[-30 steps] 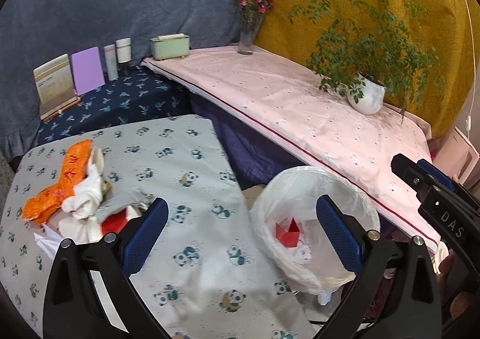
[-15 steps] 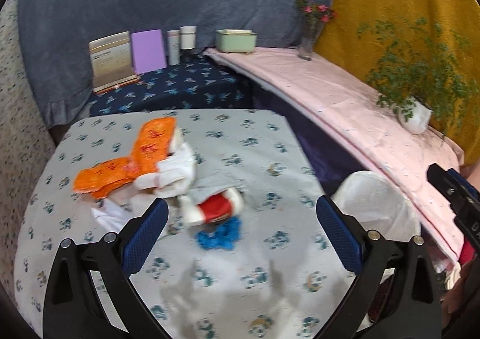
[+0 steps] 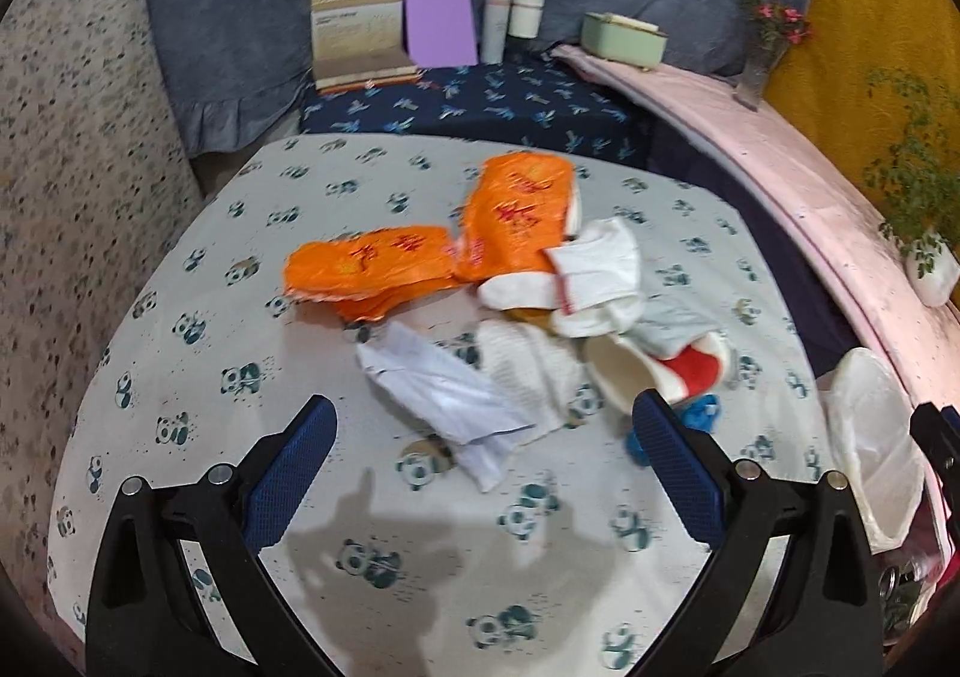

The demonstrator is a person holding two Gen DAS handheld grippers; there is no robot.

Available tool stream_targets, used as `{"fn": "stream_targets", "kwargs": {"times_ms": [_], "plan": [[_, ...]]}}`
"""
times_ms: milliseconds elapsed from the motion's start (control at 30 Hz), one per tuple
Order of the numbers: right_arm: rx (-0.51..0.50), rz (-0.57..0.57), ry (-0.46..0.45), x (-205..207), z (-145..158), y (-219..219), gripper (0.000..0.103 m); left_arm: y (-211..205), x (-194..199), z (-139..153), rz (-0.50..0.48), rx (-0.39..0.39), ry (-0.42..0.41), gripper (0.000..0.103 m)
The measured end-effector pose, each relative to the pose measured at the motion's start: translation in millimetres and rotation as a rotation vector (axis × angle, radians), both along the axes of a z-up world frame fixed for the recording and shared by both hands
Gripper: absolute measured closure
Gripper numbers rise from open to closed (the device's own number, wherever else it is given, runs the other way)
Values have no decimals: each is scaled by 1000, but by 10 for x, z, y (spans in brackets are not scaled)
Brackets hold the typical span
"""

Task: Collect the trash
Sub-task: 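Grasp the white folded paper with the left tool while the right tool grasps the blue tape measure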

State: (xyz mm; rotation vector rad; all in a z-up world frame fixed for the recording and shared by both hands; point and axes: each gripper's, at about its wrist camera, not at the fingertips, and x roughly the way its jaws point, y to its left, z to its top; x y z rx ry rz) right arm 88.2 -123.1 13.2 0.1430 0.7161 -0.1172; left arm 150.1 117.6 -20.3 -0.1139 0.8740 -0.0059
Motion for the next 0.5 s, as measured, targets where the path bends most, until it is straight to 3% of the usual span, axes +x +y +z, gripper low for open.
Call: {"fn": "stream_targets", "kwargs": {"times_ms": [500], "plan": [[49,56,131,467,-682,493,37,445,419,-576,67,-107,141,9]]}}
